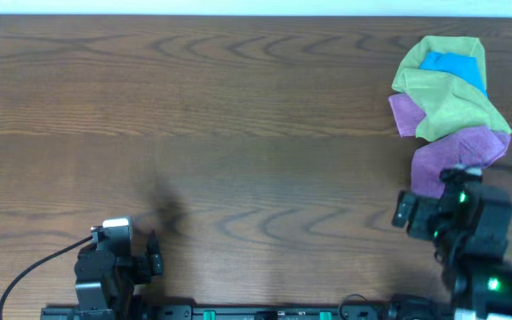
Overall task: Fold the cloth
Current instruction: 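Move the right gripper over the pink cloth and grasp its edge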
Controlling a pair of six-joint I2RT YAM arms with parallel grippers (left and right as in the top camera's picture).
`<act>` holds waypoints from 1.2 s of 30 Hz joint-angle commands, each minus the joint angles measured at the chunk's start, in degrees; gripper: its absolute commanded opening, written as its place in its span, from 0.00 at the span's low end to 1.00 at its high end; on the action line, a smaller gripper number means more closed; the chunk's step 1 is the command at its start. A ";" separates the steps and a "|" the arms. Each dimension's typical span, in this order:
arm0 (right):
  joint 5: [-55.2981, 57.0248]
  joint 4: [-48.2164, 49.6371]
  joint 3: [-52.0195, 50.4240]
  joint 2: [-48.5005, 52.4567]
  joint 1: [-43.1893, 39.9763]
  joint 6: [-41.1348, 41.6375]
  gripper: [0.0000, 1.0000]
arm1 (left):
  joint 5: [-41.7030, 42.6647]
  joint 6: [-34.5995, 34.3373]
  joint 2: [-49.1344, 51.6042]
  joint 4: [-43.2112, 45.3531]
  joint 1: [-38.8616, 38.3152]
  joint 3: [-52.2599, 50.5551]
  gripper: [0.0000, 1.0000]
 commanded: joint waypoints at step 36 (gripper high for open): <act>4.63 13.70 15.02 30.32 -13.09 0.87 0.99 | -1.29 0.96 -0.37 -2.73 -0.24 -0.76 0.95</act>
